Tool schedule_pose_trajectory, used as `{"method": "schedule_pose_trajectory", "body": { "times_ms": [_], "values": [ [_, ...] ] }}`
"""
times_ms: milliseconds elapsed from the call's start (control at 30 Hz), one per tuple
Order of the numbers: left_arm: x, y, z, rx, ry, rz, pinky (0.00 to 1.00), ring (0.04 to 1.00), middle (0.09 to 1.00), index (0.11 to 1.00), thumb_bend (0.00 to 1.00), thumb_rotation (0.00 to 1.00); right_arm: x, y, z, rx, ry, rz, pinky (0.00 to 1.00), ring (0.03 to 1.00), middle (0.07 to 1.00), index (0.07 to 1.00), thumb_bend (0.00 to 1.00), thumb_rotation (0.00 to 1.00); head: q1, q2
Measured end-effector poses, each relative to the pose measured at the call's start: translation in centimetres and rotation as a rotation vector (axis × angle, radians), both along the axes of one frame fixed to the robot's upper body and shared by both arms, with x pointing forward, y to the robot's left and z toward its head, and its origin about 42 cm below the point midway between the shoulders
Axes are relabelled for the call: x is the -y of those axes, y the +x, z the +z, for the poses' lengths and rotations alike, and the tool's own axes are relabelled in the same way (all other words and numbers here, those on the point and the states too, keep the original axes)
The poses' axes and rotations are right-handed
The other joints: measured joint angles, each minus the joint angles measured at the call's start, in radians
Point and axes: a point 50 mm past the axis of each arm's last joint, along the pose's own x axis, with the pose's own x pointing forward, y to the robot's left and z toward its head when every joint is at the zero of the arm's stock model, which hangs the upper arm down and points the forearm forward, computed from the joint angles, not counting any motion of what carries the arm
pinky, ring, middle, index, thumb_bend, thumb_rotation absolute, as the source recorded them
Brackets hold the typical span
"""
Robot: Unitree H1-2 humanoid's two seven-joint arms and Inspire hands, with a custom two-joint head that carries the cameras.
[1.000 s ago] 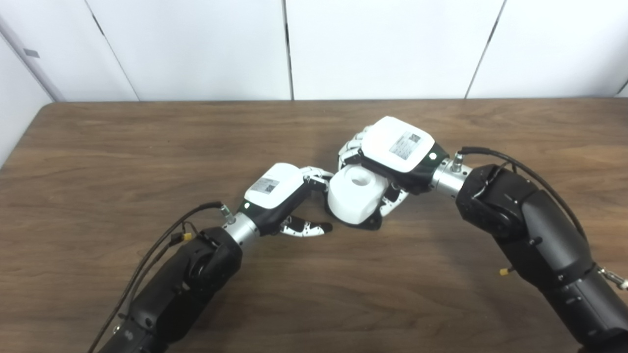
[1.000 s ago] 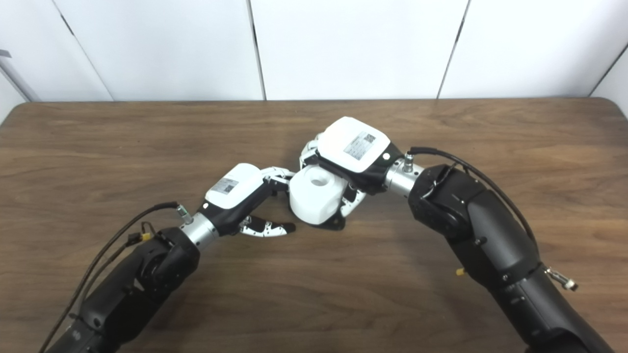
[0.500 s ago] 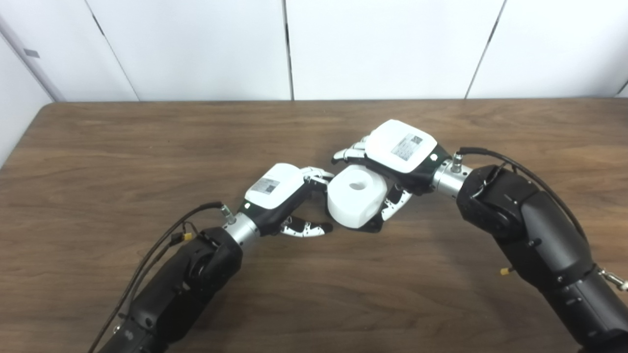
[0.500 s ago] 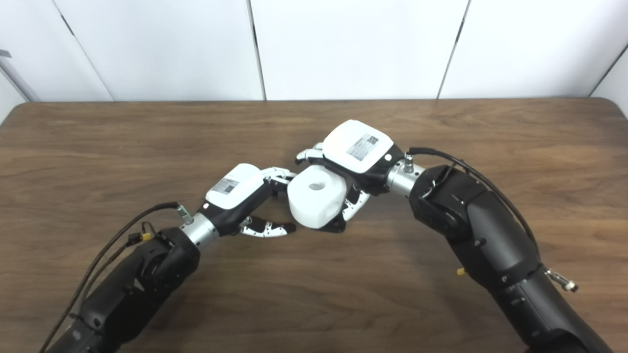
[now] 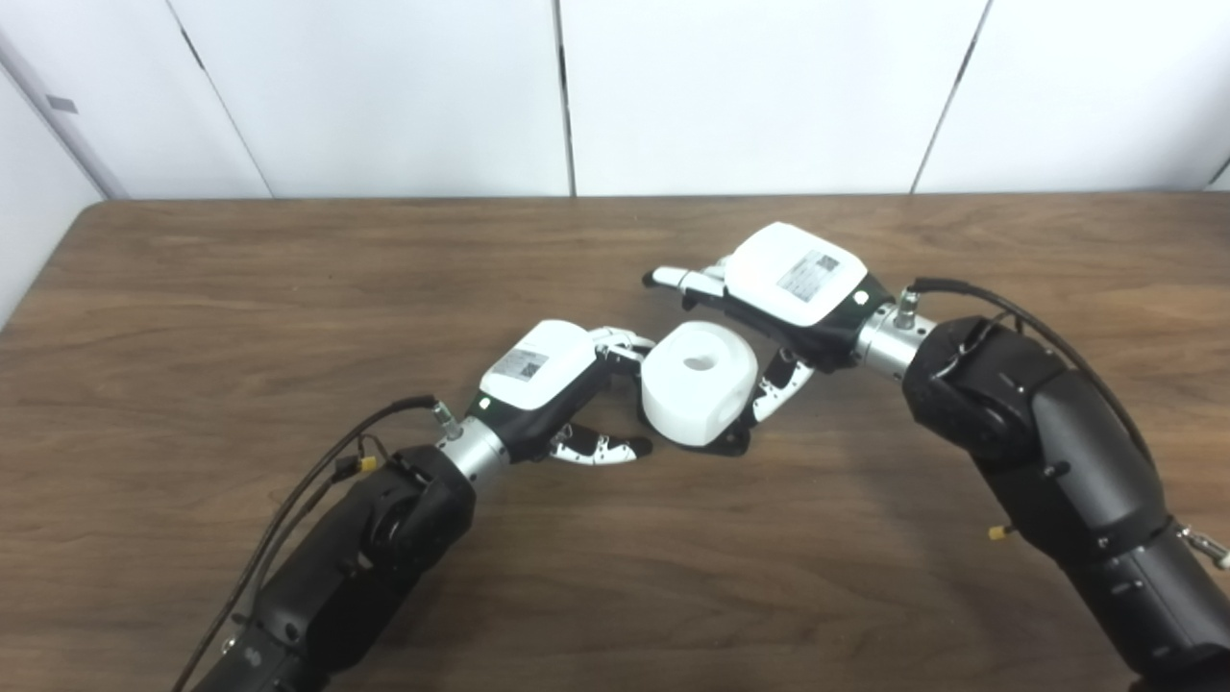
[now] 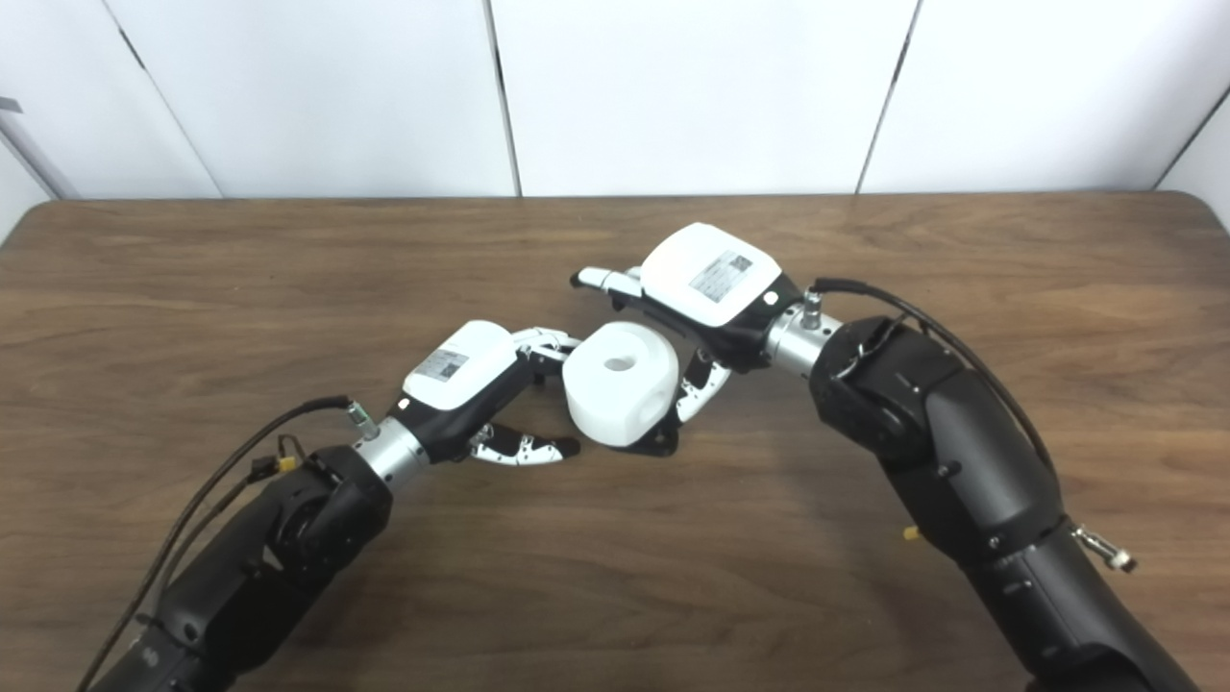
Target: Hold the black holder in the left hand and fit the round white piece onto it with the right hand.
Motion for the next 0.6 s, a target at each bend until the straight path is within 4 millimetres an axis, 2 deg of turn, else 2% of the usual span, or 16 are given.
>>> {"method": "schedule_pose_trajectory", "body": {
  "times_ms": [133, 300, 400, 600],
  "values": [
    [0.0, 0.0, 0.0, 0.002, 0.0, -0.004, 0.65, 0.827, 0.806, 0.482, 0.52, 0.06, 1.5, 0.1, 0.7, -0.014, -0.014, -0.042, 0.64, 0.715, 0.794, 0.923, 0.89, 0.2, -0.003, -0.002],
    [0.0, 0.0, 0.0, 0.001, 0.0, -0.004, 0.65, 0.827, 0.806, 0.482, 0.52, 0.06, 4.4, 0.2, 1.2, -0.028, -0.056, -0.126, 0.6, 0.714, 0.798, 0.868, 0.88, 0.15, -0.008, -0.006],
    [-0.1, 0.1, 0.0, 0.002, 0.001, -0.004, 0.64, 0.82, 0.803, 0.482, 0.52, 0.06, 5.7, -0.2, 0.8, -0.045, -0.057, -0.155, 0.57, 0.705, 0.779, 0.796, 0.84, 0.13, -0.011, -0.006],
    [-0.1, 0.1, 0.0, 0.001, 0.0, -0.007, 0.64, 0.821, 0.804, 0.482, 0.52, 0.06, 7.9, -1.2, 0.0, -0.058, 0.057, -0.224, 0.54, 0.687, 0.746, 0.743, 0.77, 0.08, -0.015, -0.005]
  ]
}}
